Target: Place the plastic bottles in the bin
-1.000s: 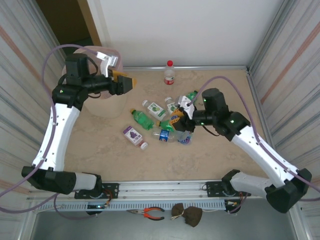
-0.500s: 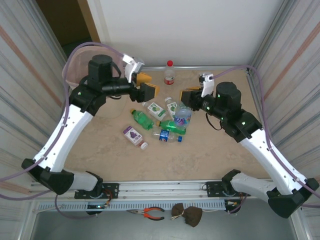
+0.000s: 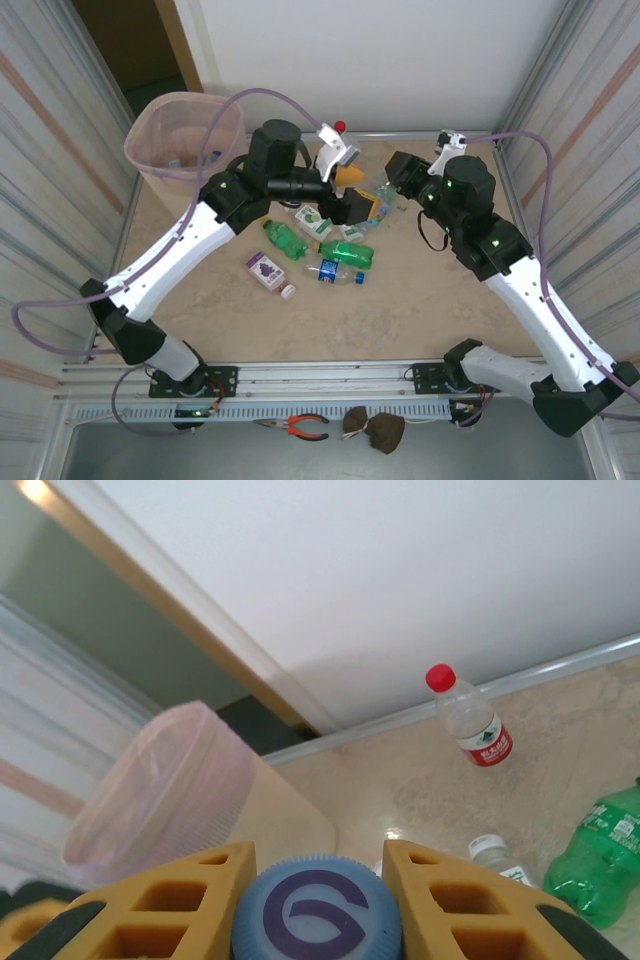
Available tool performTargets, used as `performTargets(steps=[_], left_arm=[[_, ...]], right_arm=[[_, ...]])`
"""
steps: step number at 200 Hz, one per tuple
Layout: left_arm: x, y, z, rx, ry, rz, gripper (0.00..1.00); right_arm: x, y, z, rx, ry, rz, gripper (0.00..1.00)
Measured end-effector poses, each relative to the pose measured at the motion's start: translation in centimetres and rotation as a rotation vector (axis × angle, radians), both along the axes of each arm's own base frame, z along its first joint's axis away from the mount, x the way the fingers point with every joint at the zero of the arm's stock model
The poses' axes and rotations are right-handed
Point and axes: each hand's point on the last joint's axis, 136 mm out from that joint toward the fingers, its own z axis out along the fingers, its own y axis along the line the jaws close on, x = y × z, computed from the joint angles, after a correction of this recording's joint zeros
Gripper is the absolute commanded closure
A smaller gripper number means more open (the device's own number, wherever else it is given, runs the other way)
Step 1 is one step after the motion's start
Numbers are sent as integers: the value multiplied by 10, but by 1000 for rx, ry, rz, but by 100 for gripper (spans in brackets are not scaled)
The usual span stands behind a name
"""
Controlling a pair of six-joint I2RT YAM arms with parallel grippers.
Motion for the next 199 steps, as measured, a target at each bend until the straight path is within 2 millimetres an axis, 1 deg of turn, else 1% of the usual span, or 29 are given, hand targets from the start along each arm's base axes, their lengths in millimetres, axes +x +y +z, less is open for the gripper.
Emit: performTargets(steps=[17,35,66,87,125,155,199], left_arm=[[3,-7,2,-5,2,5,15],[11,-12,0,-10,13,22,16],[20,-22,-12,-1,50,31,18],[25,-31,-17,5,58,27,19],[33,-44,-13,1,51,16,25],[35,-45,-12,19,56,18,32],[36,-45,-18,64,71,17,33]], right_arm=[[2,-4,0,46,18,-23,100],[4,-7,0,86,34,-32,100],[5,-8,1,131,50,-29,100],[4,-7,2,148,56,-16,100],[2,-1,2,160,65,24,100],[1,0,4,165,62,39,100],[1,1,4,164,63,43,100]])
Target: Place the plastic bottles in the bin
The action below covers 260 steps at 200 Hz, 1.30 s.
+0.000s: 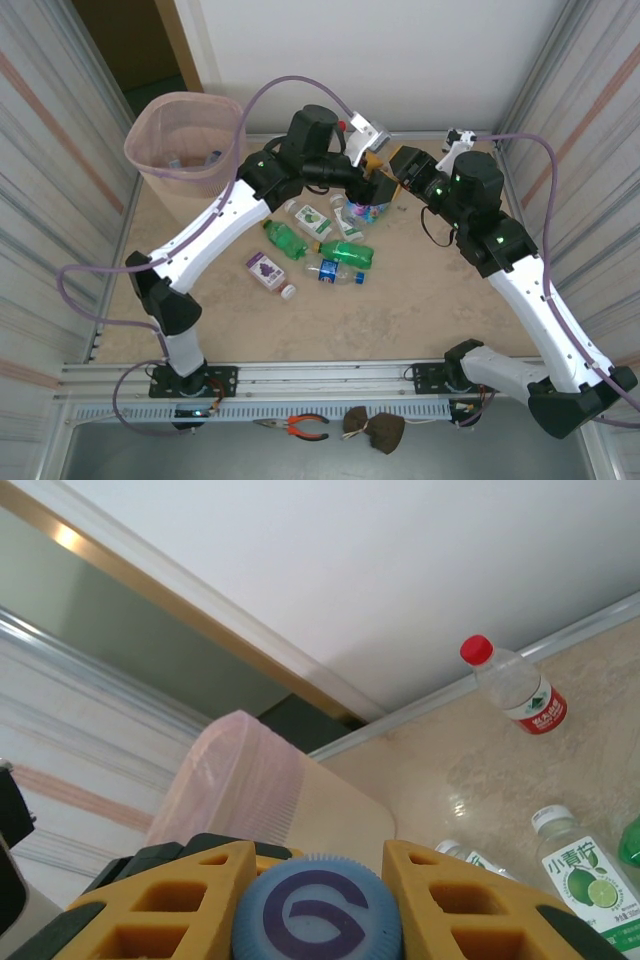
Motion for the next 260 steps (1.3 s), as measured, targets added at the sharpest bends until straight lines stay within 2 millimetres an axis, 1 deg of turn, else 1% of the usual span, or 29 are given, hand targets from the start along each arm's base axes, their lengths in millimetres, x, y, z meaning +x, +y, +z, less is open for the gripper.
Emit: performTargets(steps=[32,55,71,96,119,143,181,206,226,244,260], left_arm=[[-2,1,-9,36,21,-6,36],[-4,3,-13,55,29,-10,38],[-6,4,-12,62,29,-16,34],[-9,8,-9,77,22,-22,30],[-13,13,-7,97,22,-22,27],[-17,19,-7,126,28,-27,27],[-24,29,-22,203,53,-34,27],[-29,34,-30,240,66,-46,23],[-30,38,-35,265,65,-49,22],[-30,40,-38,283,60,-47,24],[-29,41,-42,301,56,-47,28]], right_arm=[[0,0,0,-3,-1,0,100],[-1,-1,4,-3,-10,-2,100],[-1,-1,7,-1,-15,-2,100],[-1,-2,7,-5,-14,-1,100],[-2,-3,7,-13,-13,-4,100],[-2,-3,6,-29,-14,-6,100],[-2,-4,3,-40,-4,-5,100],[-3,-4,2,-41,-3,-4,100],[-2,-4,3,-41,-3,-4,100],[-3,-4,3,-41,-3,-4,100],[-3,-4,3,-41,-3,-4,100]])
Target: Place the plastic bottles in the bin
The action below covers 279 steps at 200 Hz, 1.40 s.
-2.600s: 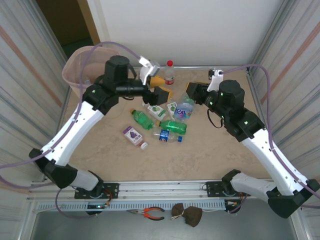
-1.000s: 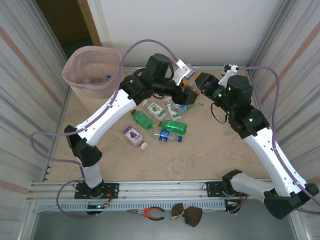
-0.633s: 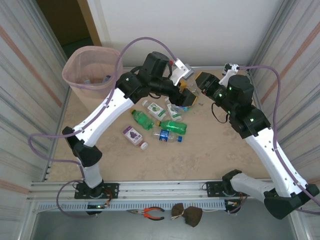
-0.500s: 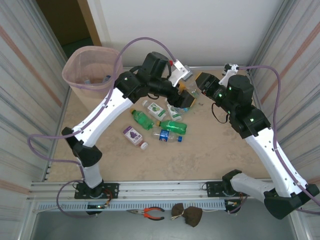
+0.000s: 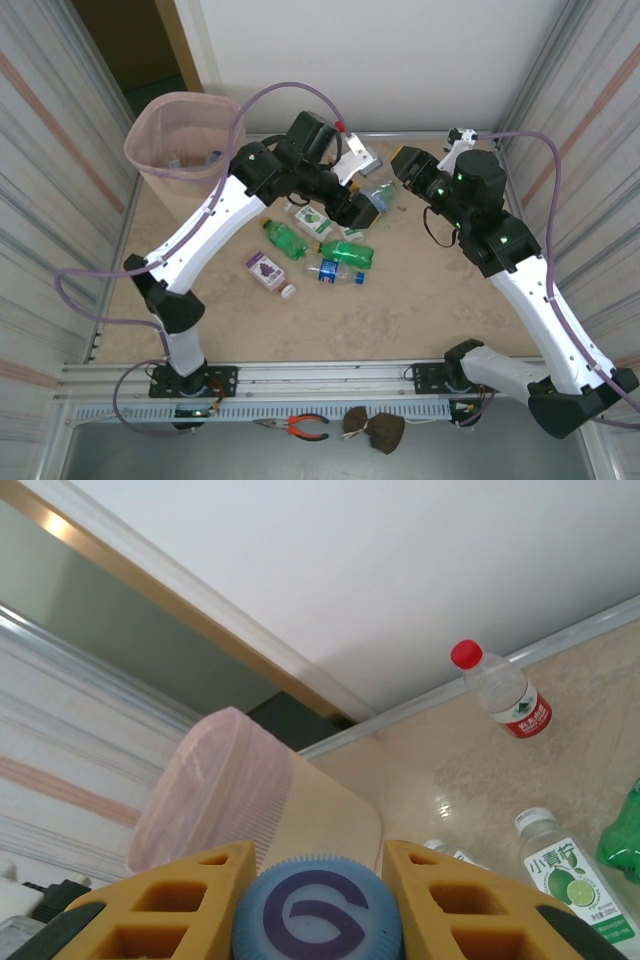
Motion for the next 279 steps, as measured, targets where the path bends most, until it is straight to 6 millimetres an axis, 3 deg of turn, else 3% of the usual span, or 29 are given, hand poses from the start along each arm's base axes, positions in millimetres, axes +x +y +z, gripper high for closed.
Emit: performTargets(steps=[87,109,146,230,279], left_arm=[[7,-1,-9,34,-29,7,46],[8,-1,-9,40,-33,14,48],[10,0,-10,46,-41,23,51],[16,2,-10,55,-69,41,53],[37,20,-6,57,-82,106,53]], right_arm=[[1,-1,1,1,-2,-5,100],[2,-1,0,0,0,-5,94],[2,-1,0,-1,2,-5,78],[-1,-10,4,-14,-17,-27,18],[-16,-35,18,-19,-58,-90,13]])
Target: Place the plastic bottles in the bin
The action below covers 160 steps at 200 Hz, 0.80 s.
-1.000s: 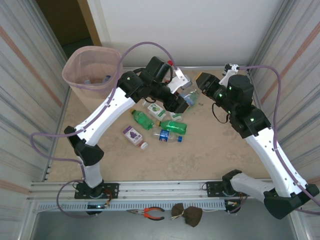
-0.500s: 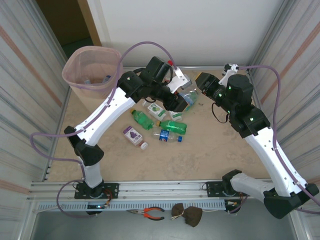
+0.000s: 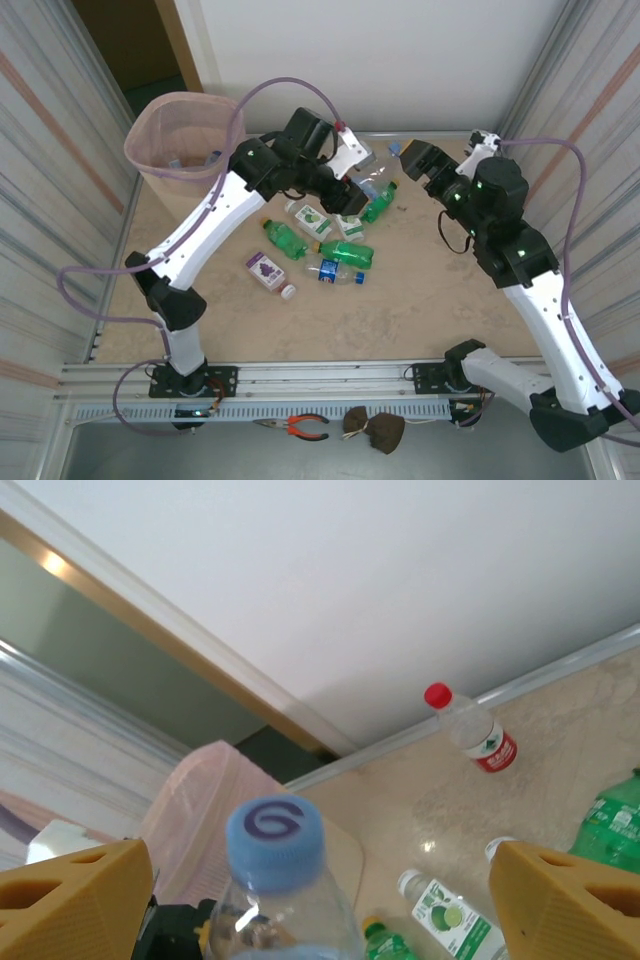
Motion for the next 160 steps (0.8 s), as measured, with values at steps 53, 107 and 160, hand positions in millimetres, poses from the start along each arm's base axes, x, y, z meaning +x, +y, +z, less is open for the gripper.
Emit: performTargets(steps=[53,107,160], left_arm=[[49,76,27,-22,-56,209,52],[94,199,48,-23,-81,513,52],[114,292,42,29,-57,747,51]], right_arm=[[-7,-14,5,-10,-17,-33,14],[-6,-16,3,-14,-10,-39,15],[-4,-16,1,-17,-6,-41,16]])
